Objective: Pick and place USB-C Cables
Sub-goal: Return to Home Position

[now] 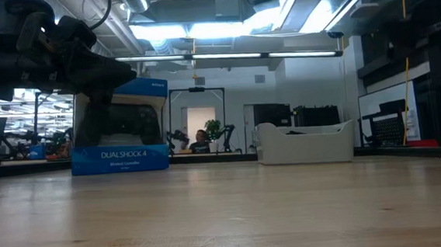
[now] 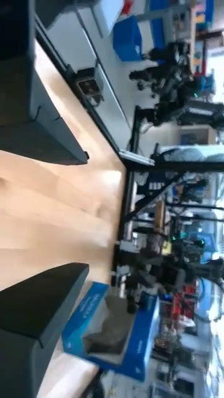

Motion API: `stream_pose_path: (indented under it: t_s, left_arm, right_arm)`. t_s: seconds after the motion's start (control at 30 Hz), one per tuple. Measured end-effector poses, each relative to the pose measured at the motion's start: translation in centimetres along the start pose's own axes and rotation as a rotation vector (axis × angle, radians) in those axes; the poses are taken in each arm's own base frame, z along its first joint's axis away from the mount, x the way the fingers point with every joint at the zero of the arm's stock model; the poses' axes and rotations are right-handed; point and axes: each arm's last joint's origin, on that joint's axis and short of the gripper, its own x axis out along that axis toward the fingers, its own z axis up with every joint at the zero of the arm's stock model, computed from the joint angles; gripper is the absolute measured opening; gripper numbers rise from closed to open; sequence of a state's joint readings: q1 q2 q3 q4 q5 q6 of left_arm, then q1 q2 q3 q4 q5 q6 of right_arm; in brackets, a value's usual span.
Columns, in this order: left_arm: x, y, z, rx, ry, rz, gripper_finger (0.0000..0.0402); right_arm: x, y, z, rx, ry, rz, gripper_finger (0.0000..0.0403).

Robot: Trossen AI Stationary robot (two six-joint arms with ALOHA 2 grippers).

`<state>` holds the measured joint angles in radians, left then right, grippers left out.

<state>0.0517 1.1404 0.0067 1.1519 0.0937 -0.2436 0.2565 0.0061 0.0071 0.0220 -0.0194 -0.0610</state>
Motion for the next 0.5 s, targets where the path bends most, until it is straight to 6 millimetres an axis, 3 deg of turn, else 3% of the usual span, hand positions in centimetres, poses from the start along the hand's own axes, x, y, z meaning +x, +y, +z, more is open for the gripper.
stream_pose_path:
  t_s: [0.5]
  left_arm:
    - [0.0,0.0,0.01,0.0,-0.001,0.0,0.0071]
  right_arm:
    - [0.09,-0.26,-0.14,0.045,0.018,-0.025,0.0275]
